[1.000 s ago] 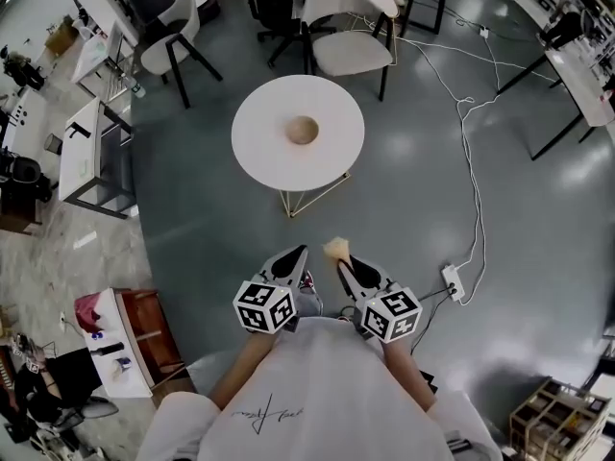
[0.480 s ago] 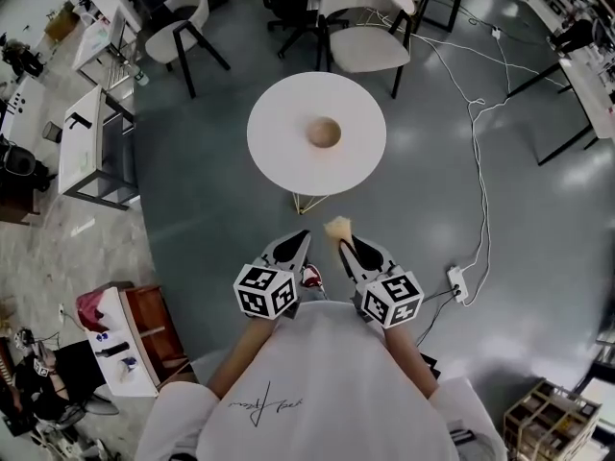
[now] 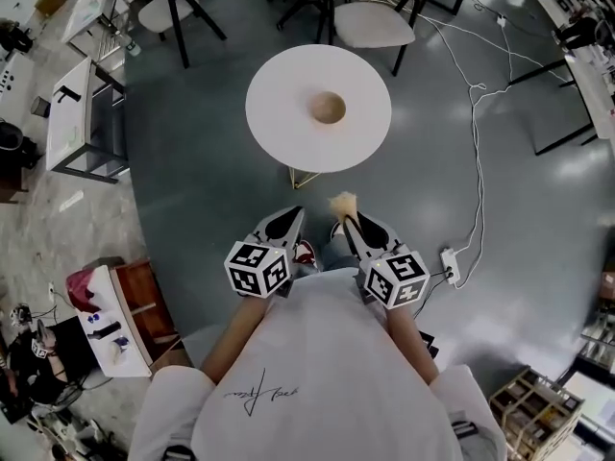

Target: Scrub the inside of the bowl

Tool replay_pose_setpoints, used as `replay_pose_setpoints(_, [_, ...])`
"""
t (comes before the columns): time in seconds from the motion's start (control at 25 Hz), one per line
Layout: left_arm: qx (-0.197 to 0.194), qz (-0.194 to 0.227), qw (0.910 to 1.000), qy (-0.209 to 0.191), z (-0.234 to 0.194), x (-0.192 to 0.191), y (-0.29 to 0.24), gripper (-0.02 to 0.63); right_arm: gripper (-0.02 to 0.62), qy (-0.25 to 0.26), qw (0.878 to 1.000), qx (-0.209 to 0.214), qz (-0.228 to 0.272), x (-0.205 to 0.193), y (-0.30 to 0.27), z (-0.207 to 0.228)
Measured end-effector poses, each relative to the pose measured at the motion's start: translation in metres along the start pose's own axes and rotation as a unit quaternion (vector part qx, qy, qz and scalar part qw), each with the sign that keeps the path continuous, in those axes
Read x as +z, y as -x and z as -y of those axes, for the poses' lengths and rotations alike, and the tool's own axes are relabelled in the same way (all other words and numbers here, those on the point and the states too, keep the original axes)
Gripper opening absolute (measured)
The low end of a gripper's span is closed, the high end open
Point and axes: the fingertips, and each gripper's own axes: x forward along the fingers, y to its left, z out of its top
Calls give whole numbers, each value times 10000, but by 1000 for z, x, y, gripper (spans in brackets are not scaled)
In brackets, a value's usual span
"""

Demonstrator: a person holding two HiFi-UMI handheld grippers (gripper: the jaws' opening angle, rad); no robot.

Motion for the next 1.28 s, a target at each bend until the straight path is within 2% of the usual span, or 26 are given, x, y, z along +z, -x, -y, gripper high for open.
replay_pose_setpoints(0.24, [206,12,9997,136,-18,7,-8,6,80,-20,10000,-3,-62,9,-22,12])
replay_pose_setpoints(0.48, [557,408,9971,312,-58,51,-21,6,80,29,10000,12,-25,35,-53,38])
replay_pose_setpoints(0.68, [667,246,9973,191,-76,75,-54,6,80,4,10000,20,-75,65,-81,75])
replay_pose_setpoints(0.96, [643,51,9973,342,-88,91,-99,6,80,9,9999,40,-92,107,-121,115])
replay_pose_setpoints(1.28, [769,148,9968,149,-92,124,-151,6,80,54,9989,387,-255,145,-169,156])
